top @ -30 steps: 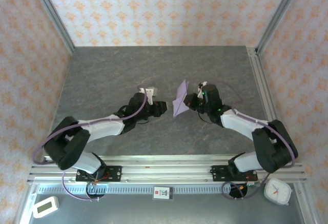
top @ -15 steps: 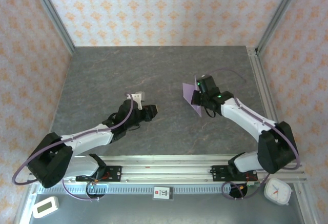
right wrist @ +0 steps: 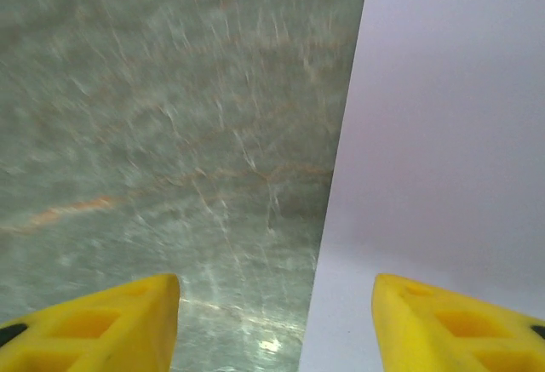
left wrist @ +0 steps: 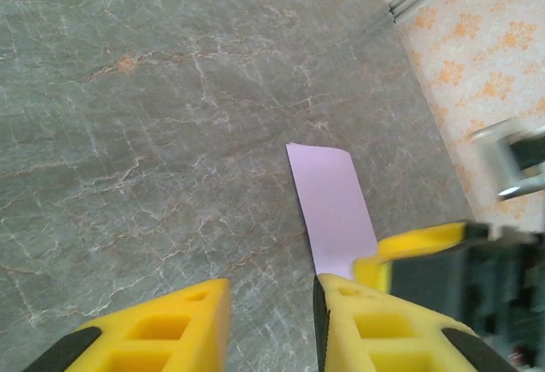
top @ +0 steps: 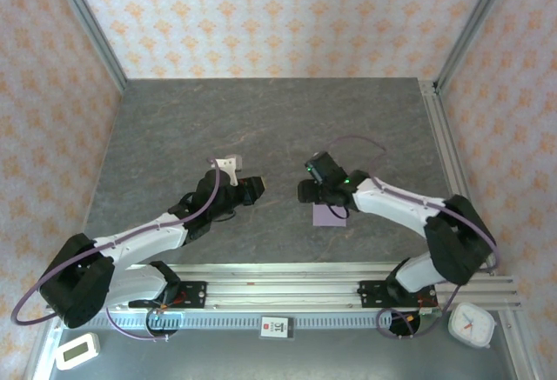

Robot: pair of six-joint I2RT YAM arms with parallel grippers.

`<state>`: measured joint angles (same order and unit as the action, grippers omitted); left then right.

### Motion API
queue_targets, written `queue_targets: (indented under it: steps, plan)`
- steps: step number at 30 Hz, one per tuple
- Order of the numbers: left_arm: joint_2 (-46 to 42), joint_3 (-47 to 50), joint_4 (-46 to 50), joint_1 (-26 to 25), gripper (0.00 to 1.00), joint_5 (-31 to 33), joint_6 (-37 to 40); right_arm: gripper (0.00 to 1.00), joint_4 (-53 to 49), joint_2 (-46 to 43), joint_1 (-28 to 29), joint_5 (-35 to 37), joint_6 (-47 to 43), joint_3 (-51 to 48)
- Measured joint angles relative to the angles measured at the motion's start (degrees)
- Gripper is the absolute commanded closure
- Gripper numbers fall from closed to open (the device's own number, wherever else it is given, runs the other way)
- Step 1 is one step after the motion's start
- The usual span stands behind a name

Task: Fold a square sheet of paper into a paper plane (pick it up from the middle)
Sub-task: Turn over the paper at the center of the table, then move the paper to the center of the table.

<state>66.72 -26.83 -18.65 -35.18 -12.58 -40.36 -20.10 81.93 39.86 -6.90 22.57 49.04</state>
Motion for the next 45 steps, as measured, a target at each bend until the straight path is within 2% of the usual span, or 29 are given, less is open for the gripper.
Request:
queue_targets:
  steps: [4, 8, 13, 19, 25, 31, 38, 41, 45]
  plan:
    - [0.4, -0.5, 0.9, 0.0, 0.63, -0.4, -0.2, 0.52, 4.6, -7.2, -7.4, -2.1, 1.1, -2.7]
    - [2.0, -2.0, 1.4, 0.0, 0.57, -0.7, -0.2, 0.66, 9.3, -6.6, -14.3, -5.0, 1.0, -6.8]
    - [3.3, -3.2, 1.5, 0.0, 0.53, -0.9, -0.1, 0.78, 12.1, -2.6, -16.0, -7.9, 0.3, -10.5]
    - [4.9, -3.6, 1.5, 0.0, 0.5, -1.6, -0.1, 0.88, 20.8, -0.6, -16.7, -12.1, -0.2, -18.2]
    - [5.8, -3.7, 1.5, -0.1, 0.47, -1.8, -0.1, 0.88, 34.2, -1.0, -15.5, -17.3, 3.7, -25.6]
    - [6.2, -3.7, 1.3, -0.1, 0.44, -1.8, -0.3, 0.88, 41.6, 1.9, -9.5, -19.3, 9.4, -26.3]
    - [6.7, -3.5, 1.2, -0.6, 0.43, -1.7, -0.6, 0.88, 42.2, 8.0, -5.4, -21.3, 11.6, -18.9]
    - [6.7, -3.2, 0.8, -0.6, 0.38, -1.7, -1.2, 0.87, 40.7, 6.8, -5.0, -21.4, 11.7, -16.2]
    - [6.8, -2.3, -0.2, -0.7, 0.31, -1.7, -2.5, 0.87, 36.8, 0.4, -5.0, -19.9, 10.7, -15.3]
